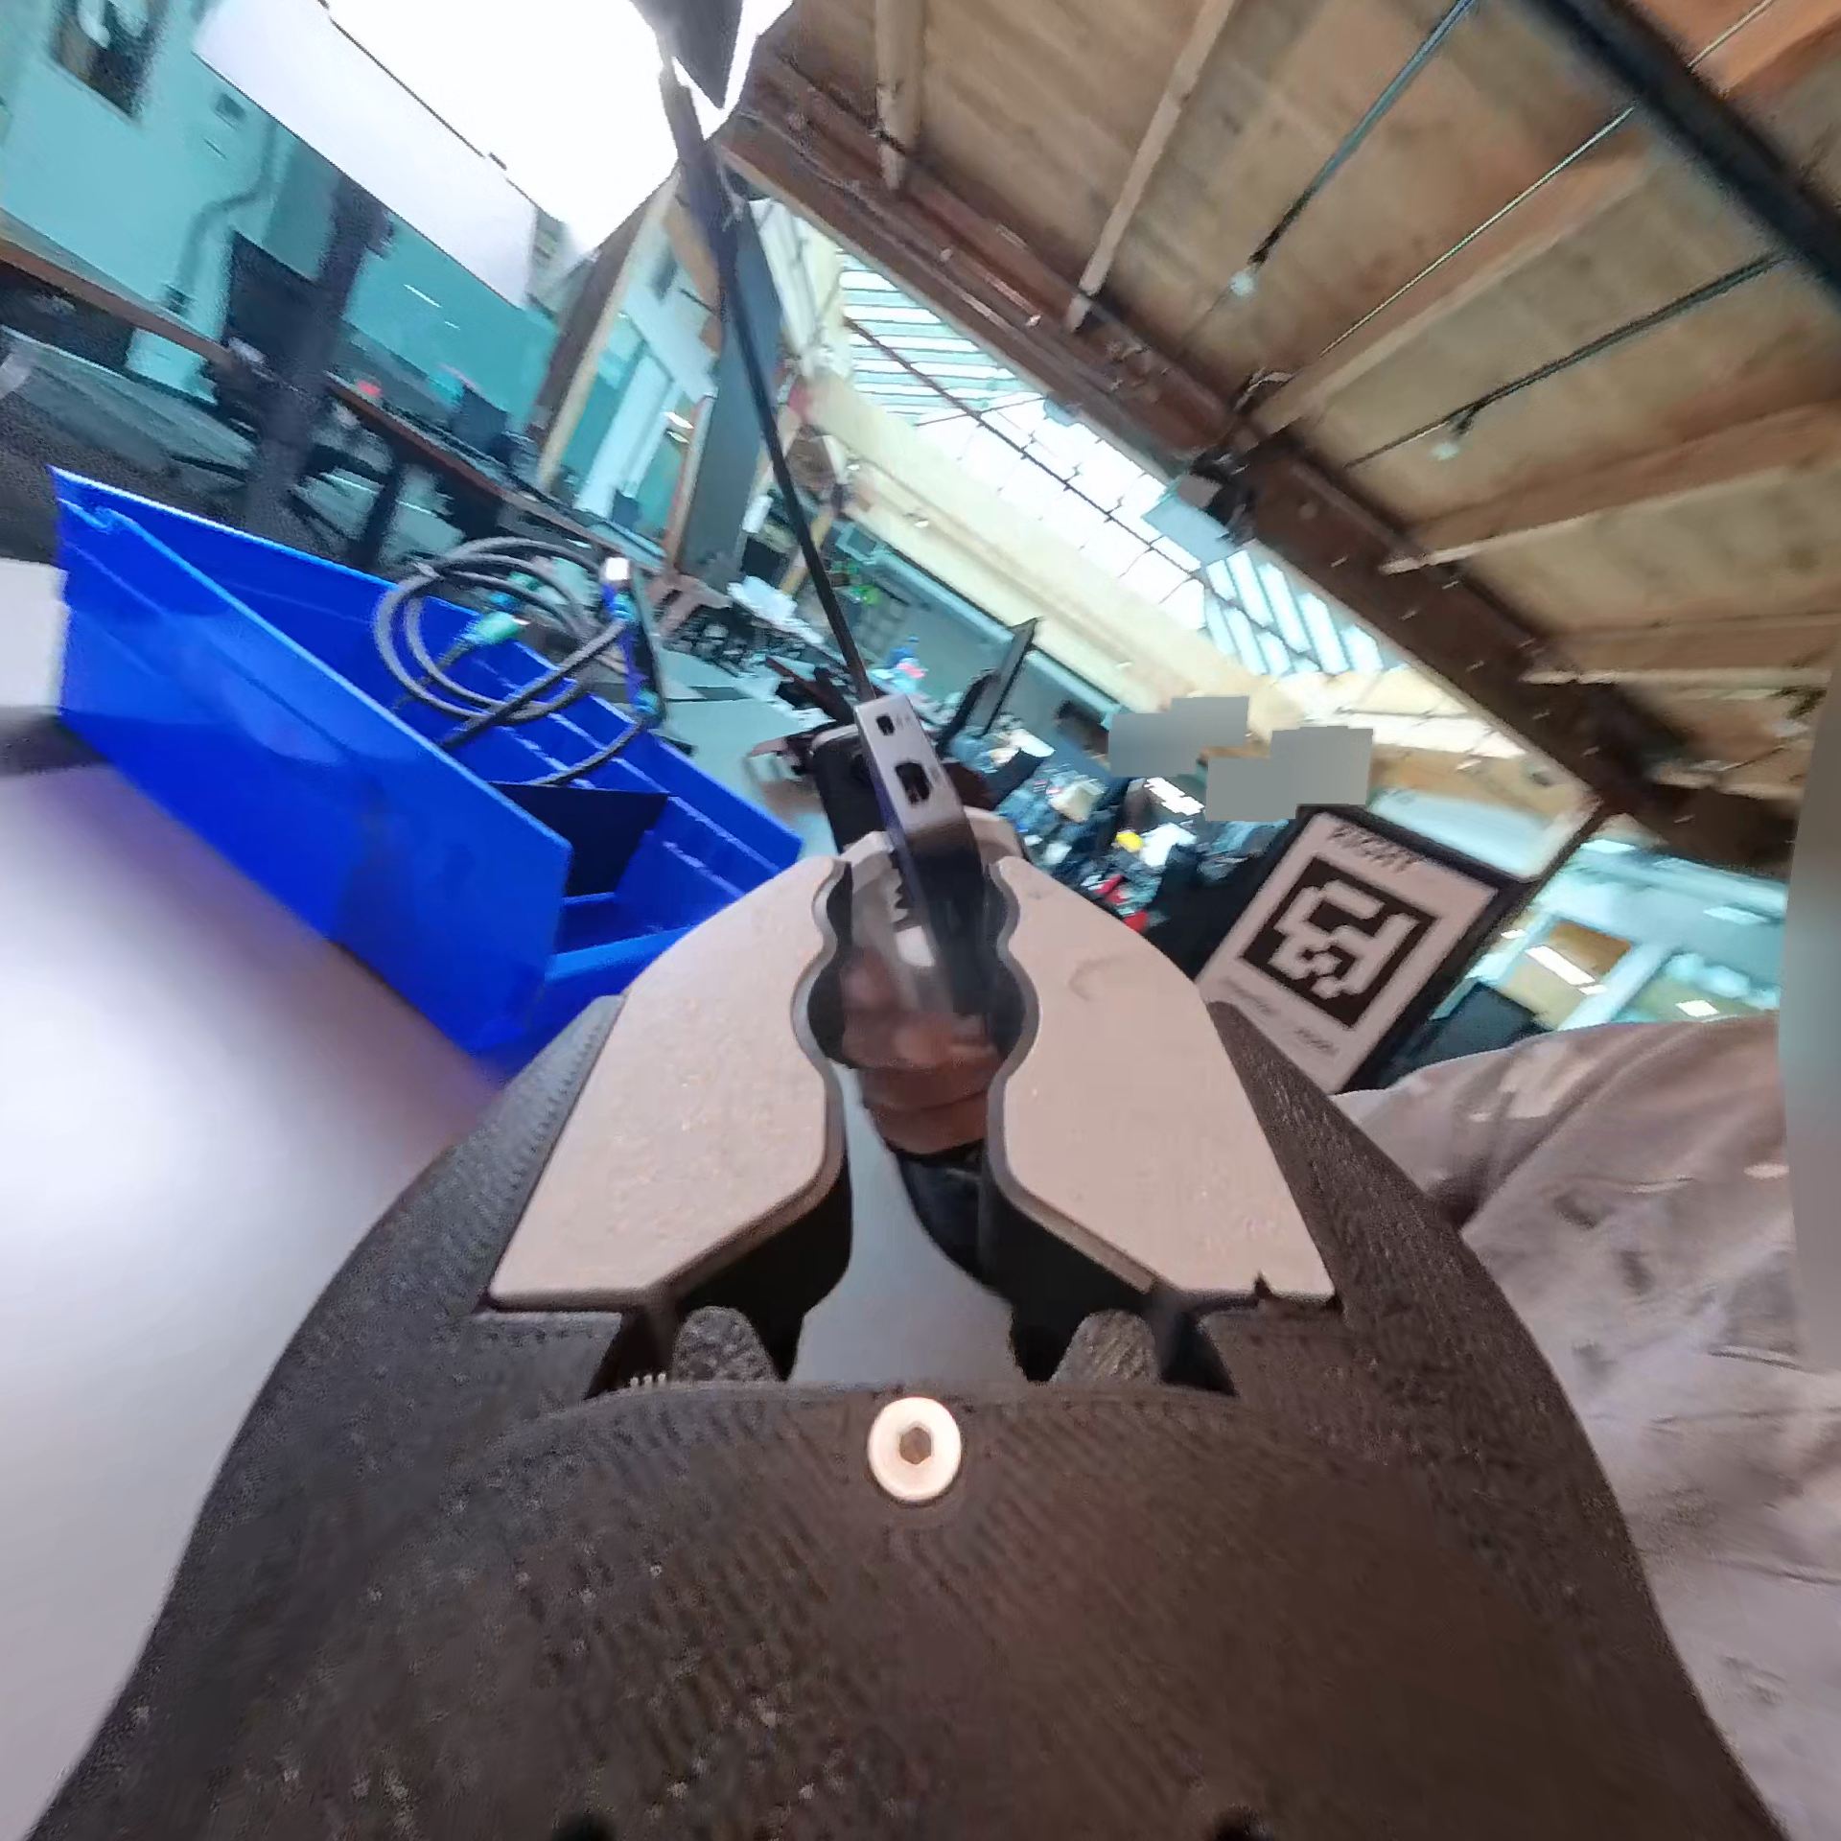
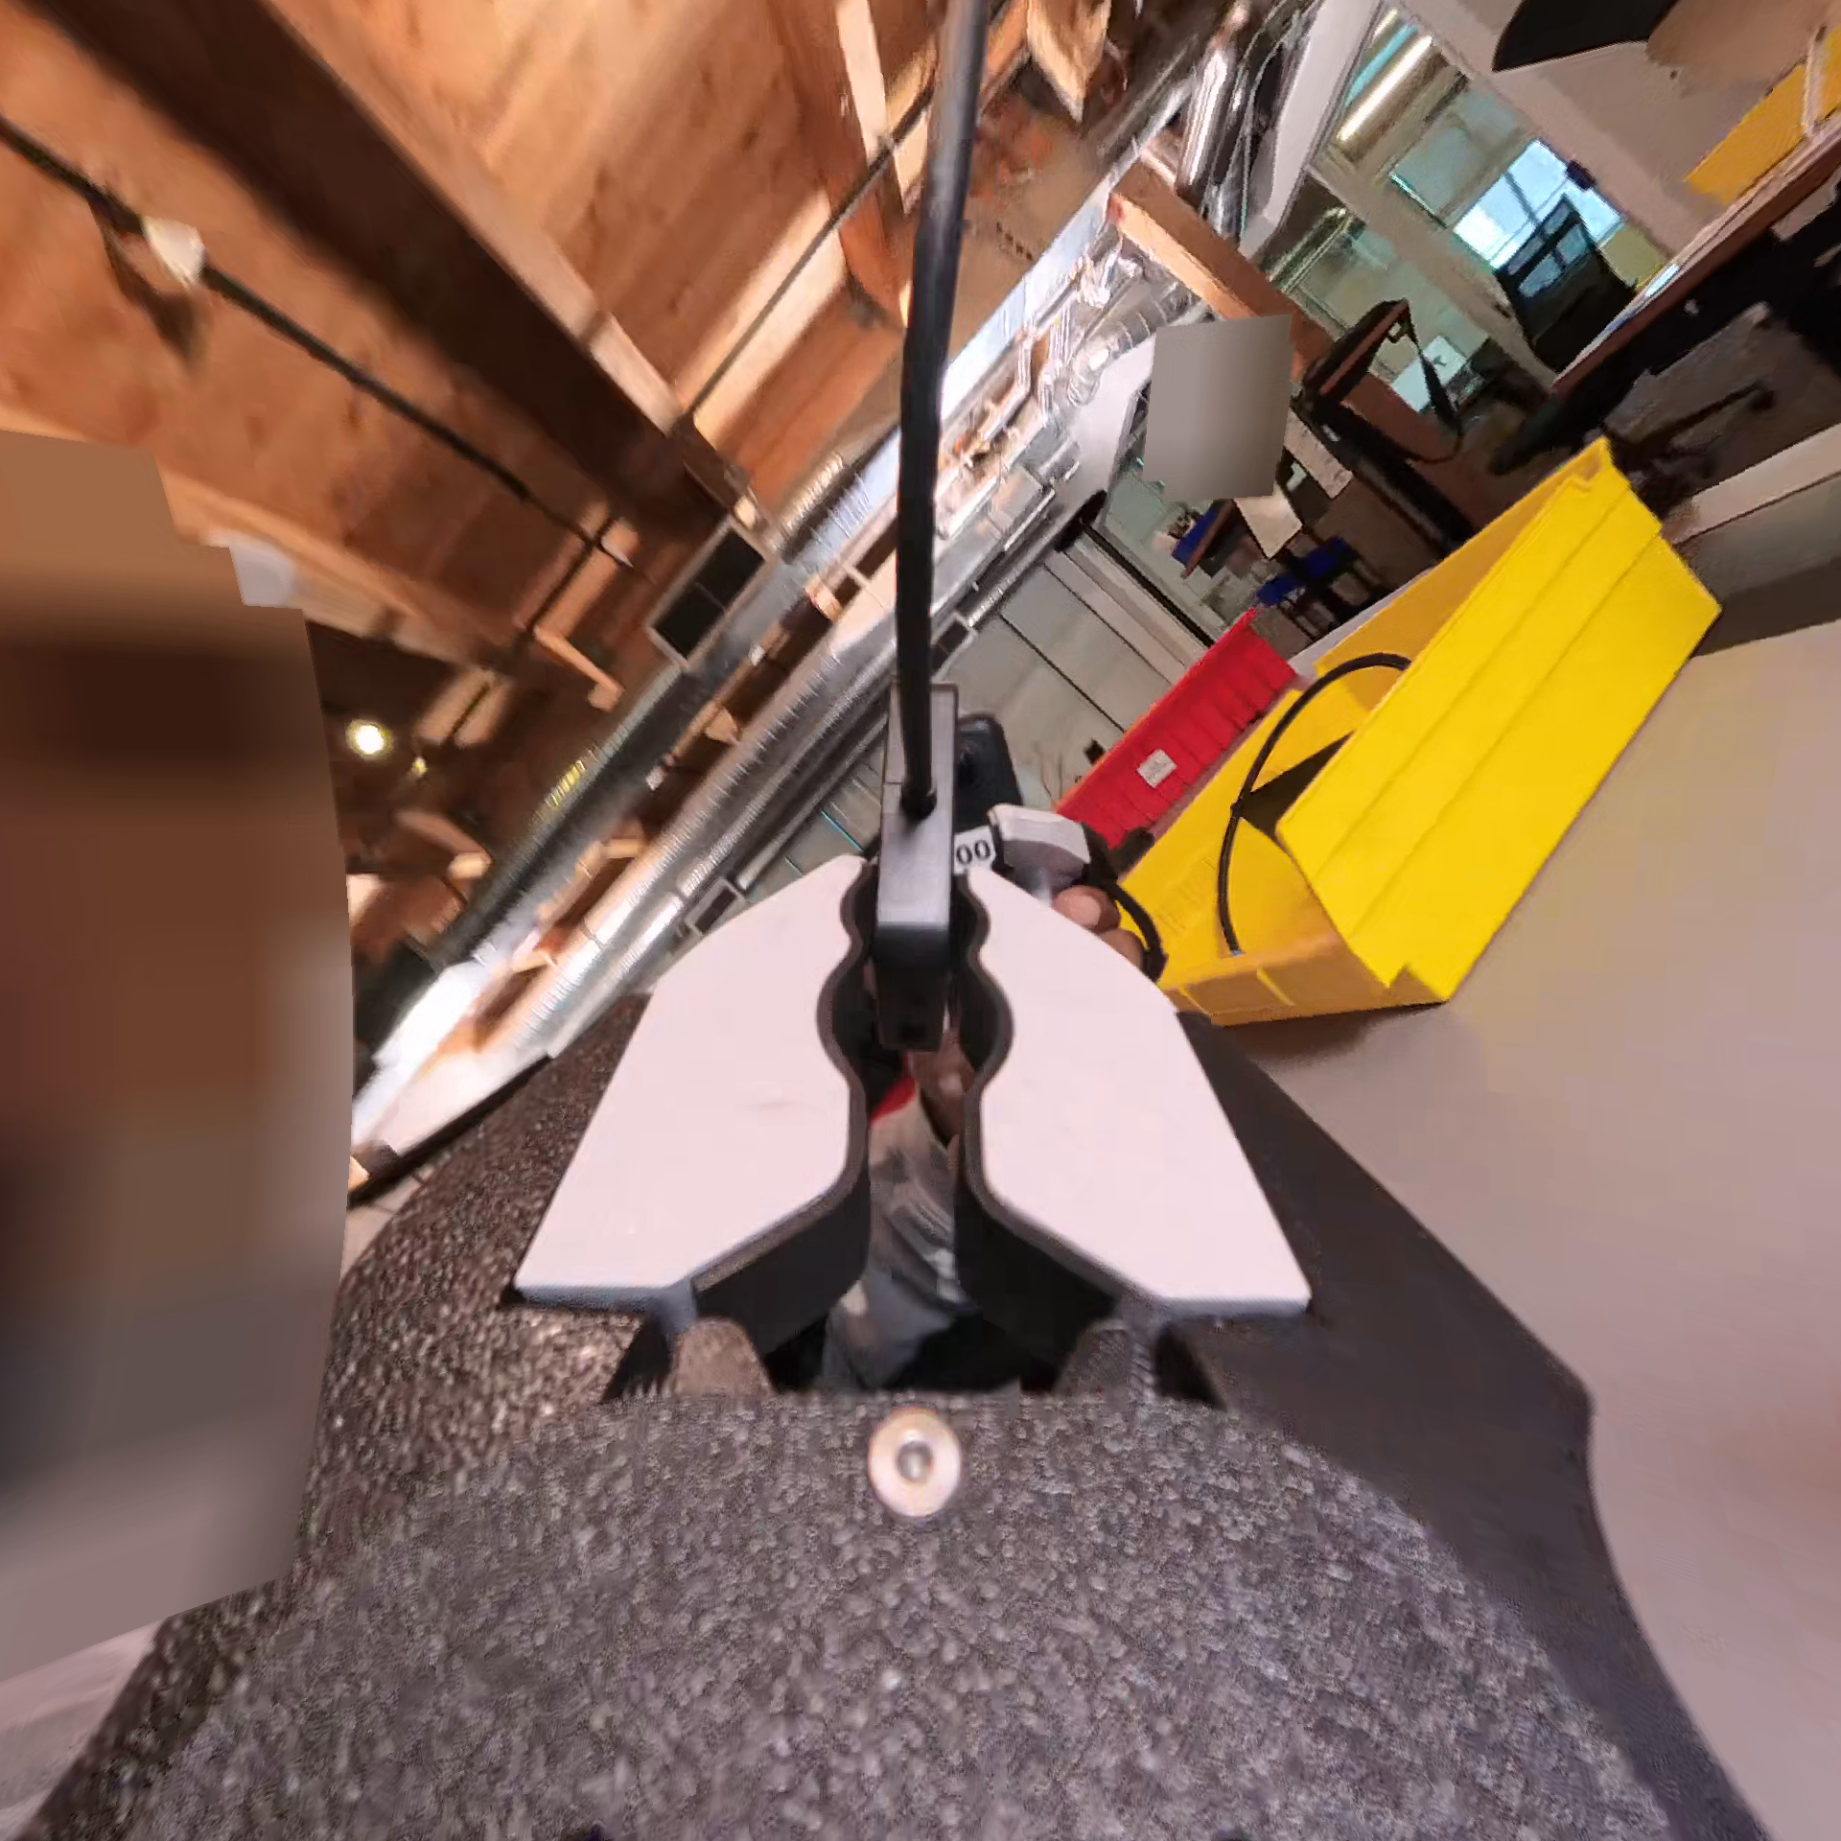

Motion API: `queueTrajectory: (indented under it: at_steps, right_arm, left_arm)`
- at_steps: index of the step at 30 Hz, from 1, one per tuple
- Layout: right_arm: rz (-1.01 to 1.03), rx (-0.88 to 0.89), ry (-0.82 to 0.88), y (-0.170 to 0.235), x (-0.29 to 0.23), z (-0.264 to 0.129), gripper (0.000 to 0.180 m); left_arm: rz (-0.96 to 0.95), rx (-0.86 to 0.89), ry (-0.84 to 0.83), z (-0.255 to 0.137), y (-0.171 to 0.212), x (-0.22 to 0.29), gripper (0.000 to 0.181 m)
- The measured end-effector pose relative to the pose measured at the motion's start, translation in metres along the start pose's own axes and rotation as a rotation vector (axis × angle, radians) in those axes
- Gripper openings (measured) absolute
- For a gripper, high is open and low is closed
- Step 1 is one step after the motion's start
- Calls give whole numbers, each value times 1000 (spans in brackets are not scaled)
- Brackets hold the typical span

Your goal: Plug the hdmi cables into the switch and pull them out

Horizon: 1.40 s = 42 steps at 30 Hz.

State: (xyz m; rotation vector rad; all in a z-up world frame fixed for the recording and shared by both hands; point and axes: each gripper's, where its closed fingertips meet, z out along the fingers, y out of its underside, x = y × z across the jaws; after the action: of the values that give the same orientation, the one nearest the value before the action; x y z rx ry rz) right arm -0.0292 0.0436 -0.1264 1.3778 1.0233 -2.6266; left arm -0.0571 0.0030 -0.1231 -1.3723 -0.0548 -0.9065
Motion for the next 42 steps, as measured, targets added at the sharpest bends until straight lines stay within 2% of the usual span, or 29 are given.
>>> queueTrajectory:
  at_steps: [4,8,13,19,22,25,28,33,36,38,42]
  right_arm:
    - [126,106,31,-16,12,-12,13]
    - [211,190,112,-21,29,-22,13]
    - [200,191,199,-16,41,-23,13]
    - [210,135,177,1,37,-13,13]
    - [213,79,144,11,33,-7,13]
    - [169,40,95,14,26,-3,13]
    - [98,6,24,13,14,-2,13]
    - [-91,-88,-101,21,-5,-5,13]
    - [-298,-150,-125,29,-14,-6,13]
    - [-404,-178,-134,32,-19,-8,13]
    - [-563,-225,-150,39,-27,-11,13]
  left_arm:
    - [150,-44,-106,-2,5,-11,31]
    - [483,-148,-263,1,19,-19,39]
    - [531,-205,-313,6,31,-26,55]
    - [712,-252,-424,9,37,-34,72]
    - [747,-265,-415,12,42,-30,73]
    - [675,-239,-372,14,41,-25,72]
    - [473,-194,-264,14,40,-17,70]
    - [227,-85,-26,13,31,9,46]
    - [238,-97,21,12,32,17,37]
    - [293,-137,75,12,37,28,19]
    - [432,-165,97,12,43,39,16]
